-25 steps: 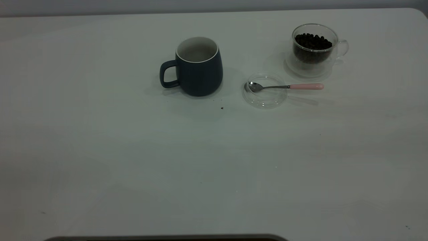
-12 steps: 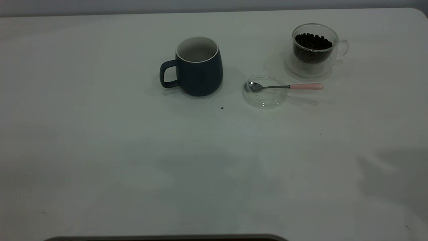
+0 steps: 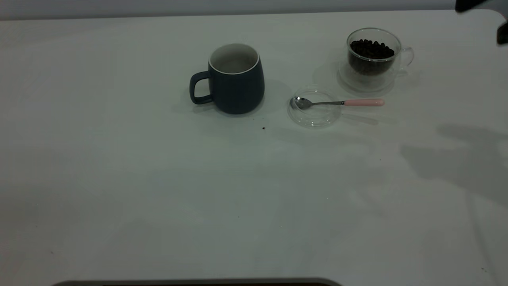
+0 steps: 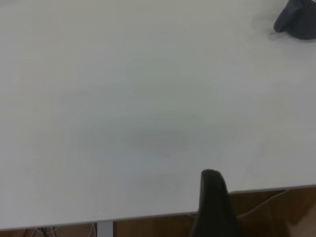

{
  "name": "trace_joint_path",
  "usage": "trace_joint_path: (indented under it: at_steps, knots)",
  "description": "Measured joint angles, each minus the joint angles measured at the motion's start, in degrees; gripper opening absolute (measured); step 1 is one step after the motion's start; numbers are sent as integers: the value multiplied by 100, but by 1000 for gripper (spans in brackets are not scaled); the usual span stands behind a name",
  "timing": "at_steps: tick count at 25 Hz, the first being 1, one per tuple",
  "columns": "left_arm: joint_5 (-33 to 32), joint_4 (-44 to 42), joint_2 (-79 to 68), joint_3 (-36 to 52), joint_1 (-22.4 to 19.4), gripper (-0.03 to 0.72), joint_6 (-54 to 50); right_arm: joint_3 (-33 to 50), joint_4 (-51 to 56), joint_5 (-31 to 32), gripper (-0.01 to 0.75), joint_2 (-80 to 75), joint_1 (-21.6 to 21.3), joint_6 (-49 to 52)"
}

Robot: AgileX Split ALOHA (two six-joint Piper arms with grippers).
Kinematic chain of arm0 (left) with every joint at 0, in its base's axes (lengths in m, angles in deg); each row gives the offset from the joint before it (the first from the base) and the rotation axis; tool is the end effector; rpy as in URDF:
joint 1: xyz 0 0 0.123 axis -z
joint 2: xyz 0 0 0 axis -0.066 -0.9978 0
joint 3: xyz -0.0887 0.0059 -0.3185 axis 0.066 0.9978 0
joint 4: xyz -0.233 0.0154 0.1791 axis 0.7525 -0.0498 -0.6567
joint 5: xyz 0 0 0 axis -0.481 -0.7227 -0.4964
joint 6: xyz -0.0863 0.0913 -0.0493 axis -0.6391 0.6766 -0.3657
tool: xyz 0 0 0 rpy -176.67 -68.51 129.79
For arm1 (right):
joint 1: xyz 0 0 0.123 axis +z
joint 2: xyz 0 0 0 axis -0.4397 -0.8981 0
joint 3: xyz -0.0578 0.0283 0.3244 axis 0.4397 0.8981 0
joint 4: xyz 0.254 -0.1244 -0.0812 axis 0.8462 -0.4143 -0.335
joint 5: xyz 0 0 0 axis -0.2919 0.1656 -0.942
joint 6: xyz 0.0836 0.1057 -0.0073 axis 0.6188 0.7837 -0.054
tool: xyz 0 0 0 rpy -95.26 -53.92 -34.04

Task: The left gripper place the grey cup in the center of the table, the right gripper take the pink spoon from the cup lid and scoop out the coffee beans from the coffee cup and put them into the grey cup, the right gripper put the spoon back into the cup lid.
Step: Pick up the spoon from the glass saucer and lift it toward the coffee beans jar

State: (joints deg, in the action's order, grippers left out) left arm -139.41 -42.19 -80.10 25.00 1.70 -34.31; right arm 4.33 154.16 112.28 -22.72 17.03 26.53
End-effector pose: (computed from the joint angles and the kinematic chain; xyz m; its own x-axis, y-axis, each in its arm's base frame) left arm 0.0199 0.0003 0.2641 -0.5204 0.0440 -0.8528 0.0786 0.9969 0.0035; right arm 0.3404 0.0167 0.1435 -0.8766 0.3476 -0.3328 0.1143 0.8221 0.5577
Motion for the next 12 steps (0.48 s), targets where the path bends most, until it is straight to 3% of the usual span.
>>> trace_joint_path:
  at_steps: [4, 12]
  knots:
    - [0, 0, 0, 0, 0, 567, -5, -33, 1101, 240, 701, -929, -362, -1228]
    - [0, 6, 0, 0, 0, 567, -5, -78, 3085, 395, 701, -2365, -381, -3142]
